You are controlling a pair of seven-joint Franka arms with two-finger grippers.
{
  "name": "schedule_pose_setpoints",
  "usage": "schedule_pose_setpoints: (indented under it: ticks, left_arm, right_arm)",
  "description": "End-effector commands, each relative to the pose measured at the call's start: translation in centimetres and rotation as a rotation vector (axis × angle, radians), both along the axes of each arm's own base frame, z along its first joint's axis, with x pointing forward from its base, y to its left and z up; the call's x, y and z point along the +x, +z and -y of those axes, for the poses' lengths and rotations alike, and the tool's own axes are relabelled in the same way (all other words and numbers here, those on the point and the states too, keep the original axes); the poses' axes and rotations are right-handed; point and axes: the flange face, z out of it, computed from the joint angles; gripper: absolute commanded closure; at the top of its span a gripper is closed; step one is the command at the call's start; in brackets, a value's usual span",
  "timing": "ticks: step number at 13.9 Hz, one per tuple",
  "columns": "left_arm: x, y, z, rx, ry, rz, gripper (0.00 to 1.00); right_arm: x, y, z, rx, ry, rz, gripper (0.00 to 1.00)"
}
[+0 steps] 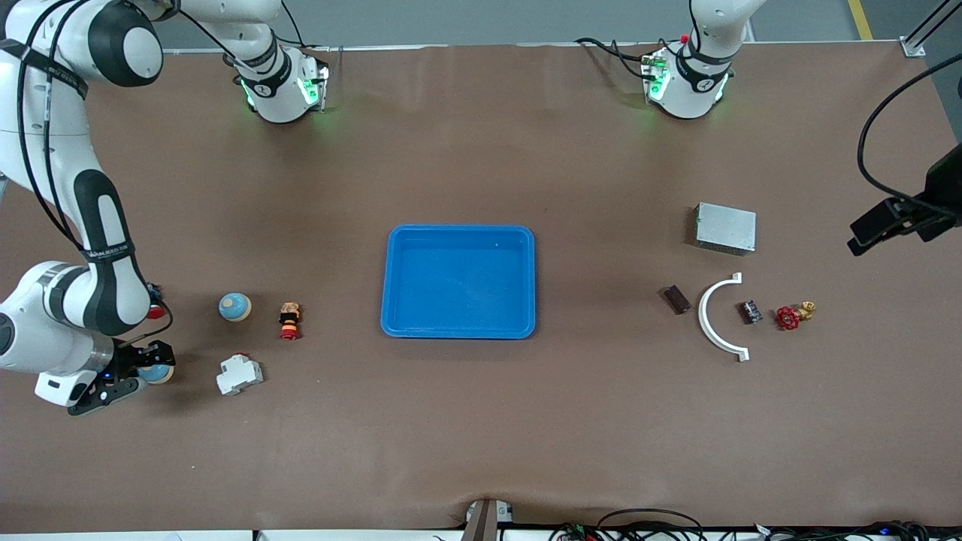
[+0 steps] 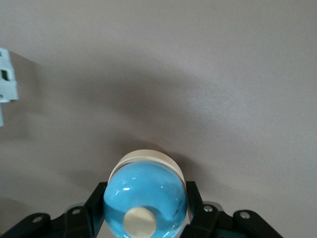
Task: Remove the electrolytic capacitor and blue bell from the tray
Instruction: 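Carry the second bell near the white block and release it with the right gripper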
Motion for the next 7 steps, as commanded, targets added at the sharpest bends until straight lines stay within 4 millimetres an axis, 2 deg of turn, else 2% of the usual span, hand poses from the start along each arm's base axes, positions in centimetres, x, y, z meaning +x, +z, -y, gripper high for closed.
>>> schedule_pose_setpoints:
  ticks: [1, 5, 7]
  left_arm:
    - [-2.2, 2.1, 0.2, -0.019, -0.027, 0.002, 0.0]
    - [-4.7, 3.0, 0.9, -0.024, -0.1, -0.078, 0.0]
    - [-5.6, 3.7, -0.2, -0.052, -0.112, -0.088, 0.0]
  right_arm:
    - [0.7, -0.7, 1.5, 0.016, 0.011, 0.005, 1.0]
    - [0.4, -0.9, 2.3, 0.019, 0.001, -0.003, 1.0]
    - [0.1, -1.7, 2.9, 0.023, -0.01, -0.012, 1.0]
